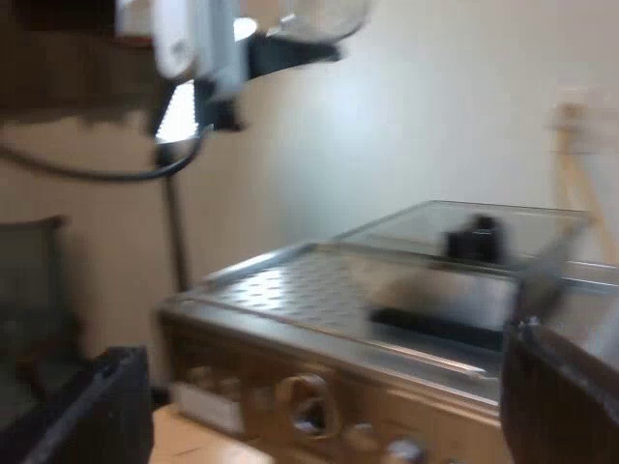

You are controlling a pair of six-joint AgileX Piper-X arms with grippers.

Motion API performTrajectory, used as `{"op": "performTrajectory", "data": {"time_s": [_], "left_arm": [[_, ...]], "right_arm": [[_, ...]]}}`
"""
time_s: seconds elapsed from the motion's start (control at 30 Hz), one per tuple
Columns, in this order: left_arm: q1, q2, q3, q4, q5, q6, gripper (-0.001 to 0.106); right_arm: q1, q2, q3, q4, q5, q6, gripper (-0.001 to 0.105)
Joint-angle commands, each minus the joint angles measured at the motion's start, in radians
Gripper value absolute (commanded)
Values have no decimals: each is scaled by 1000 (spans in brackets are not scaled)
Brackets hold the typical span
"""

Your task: Pour the beans into the coffee machine

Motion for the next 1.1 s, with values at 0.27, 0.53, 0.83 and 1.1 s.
{"op": "performTrajectory", "data": {"time_s": [0.27,0.53,0.83,1.1], "left_arm": [[-2,-140,-7,167,-44,-398,27],[-2,-252,-7,340,-44,-596,27],[-2,-335,-7,610,-44,-771,27],[11,-409,55,697,-4,-888,27]], "right_arm": [[2,-7,-52,56,-198,-8,79],[2,-9,-160,346,-248,-8,79],[2,-9,-181,524,-351,-10,79],[2,-2,-181,563,-366,-19,79]]}}
